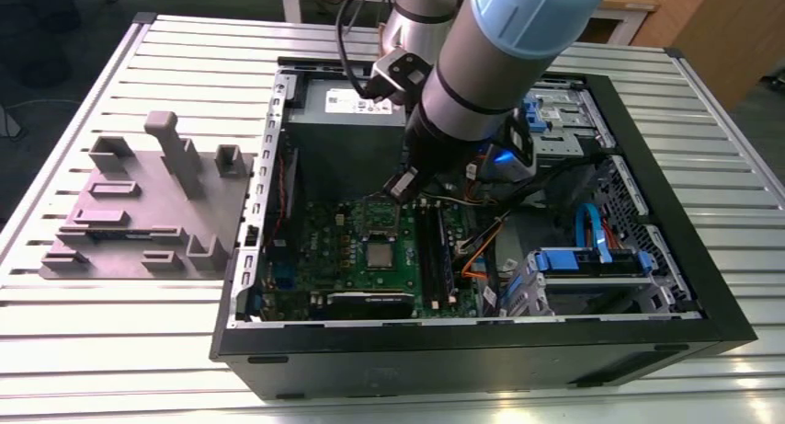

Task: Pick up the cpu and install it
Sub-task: 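Close the cpu cover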

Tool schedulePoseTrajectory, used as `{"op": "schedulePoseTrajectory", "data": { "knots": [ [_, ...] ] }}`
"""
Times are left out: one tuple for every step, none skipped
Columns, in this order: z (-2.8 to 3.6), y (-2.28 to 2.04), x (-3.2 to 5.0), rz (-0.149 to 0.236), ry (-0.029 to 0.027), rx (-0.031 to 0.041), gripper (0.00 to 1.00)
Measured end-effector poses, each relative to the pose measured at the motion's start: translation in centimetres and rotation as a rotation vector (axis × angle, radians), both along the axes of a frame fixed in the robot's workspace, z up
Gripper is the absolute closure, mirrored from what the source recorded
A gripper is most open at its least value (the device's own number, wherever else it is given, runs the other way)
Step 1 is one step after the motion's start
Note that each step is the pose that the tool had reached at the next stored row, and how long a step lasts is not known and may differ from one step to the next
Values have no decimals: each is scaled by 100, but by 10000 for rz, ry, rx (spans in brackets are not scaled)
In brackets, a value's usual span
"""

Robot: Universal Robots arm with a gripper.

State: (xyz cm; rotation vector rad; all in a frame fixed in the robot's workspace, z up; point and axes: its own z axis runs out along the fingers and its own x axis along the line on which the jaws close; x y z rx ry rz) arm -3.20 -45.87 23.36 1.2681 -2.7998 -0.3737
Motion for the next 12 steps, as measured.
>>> {"op": "schedulePoseTrajectory", "data": {
  "knots": [
    [4,1,0,10,-1,2,90],
    [8,2,0,21,-1,2,90],
    [9,2,0,36,-1,3,90],
    [10,3,0,50,-1,3,90],
    [11,2,0,65,-1,3,90],
    [13,3,0,82,0,0,90],
    [14,3,0,97,0,-1,90],
    [14,3,0,114,0,0,90],
    [14,4,0,132,0,1,90],
    [14,4,0,148,-1,1,90],
    [15,4,0,164,0,0,90],
    [15,5,0,179,0,0,90]
  ]
}}
